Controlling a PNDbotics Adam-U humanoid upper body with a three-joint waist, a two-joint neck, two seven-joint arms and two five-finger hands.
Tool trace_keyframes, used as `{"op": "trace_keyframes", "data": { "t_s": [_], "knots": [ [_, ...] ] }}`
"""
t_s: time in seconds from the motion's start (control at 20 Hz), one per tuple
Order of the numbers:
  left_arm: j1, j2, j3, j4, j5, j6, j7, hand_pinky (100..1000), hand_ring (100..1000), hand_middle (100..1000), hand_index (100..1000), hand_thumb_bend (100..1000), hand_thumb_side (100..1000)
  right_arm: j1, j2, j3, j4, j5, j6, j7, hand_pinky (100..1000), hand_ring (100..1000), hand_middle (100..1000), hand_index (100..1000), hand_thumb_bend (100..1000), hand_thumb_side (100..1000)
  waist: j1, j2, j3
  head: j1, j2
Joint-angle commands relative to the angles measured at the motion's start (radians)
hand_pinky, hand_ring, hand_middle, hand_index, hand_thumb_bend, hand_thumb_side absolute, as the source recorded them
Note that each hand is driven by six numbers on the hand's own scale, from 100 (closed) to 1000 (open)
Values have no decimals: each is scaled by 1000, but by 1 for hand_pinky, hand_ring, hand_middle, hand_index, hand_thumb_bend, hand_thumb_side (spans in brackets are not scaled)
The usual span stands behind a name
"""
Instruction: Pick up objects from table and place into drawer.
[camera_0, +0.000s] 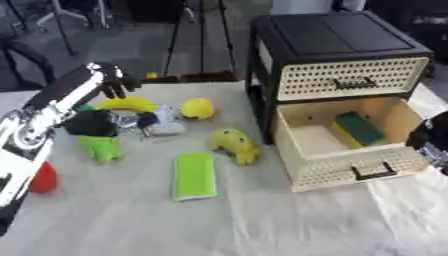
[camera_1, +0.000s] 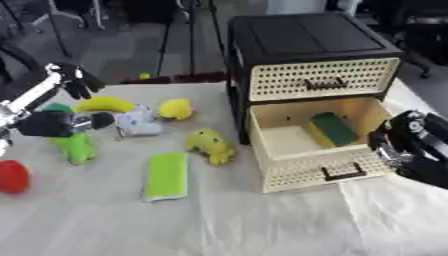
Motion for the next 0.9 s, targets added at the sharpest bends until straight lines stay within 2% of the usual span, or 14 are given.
{"op": "trace_keyframes", "data": {
  "t_s": [0.05,0.1,0.15,0.25,0.35,0.55,0.9],
  "knots": [
    [-49,-19,-40,61,-83,-8,-50,623,622,630,759,894,599,-15,-36,-12,-32,-34,3,10,100,142,242,563,100,860,-3,-12,-5,8,4],
    [-61,-30,-54,84,-109,-14,-72,622,622,630,760,904,589,-16,-35,-11,-34,-38,3,13,100,142,242,563,100,860,-4,-12,-7,10,4],
    [-68,-41,-66,104,-129,-21,-96,619,625,633,765,957,533,-18,-35,-11,-36,-41,3,16,100,142,241,563,100,860,-5,-11,-9,10,3],
    [-79,-58,-83,136,-162,-40,-141,620,626,635,763,972,510,-20,-34,-10,-39,-45,3,22,100,142,241,563,100,860,-6,-11,-12,11,4],
    [-84,-70,-89,155,-178,-54,-169,621,634,637,760,975,476,-20,-34,-10,-40,-47,3,25,100,141,241,563,100,861,-7,-11,-13,12,3],
    [-87,-96,-112,195,-192,-78,-229,619,634,640,761,962,474,-21,-33,-11,-41,-48,3,28,100,141,241,564,100,862,-10,-11,-17,14,1],
    [-106,-161,-133,276,-253,-80,-197,612,626,633,759,922,462,-23,-24,-6,-40,-46,1,35,100,141,241,564,100,866,-13,-11,-22,18,2]
  ]
}}
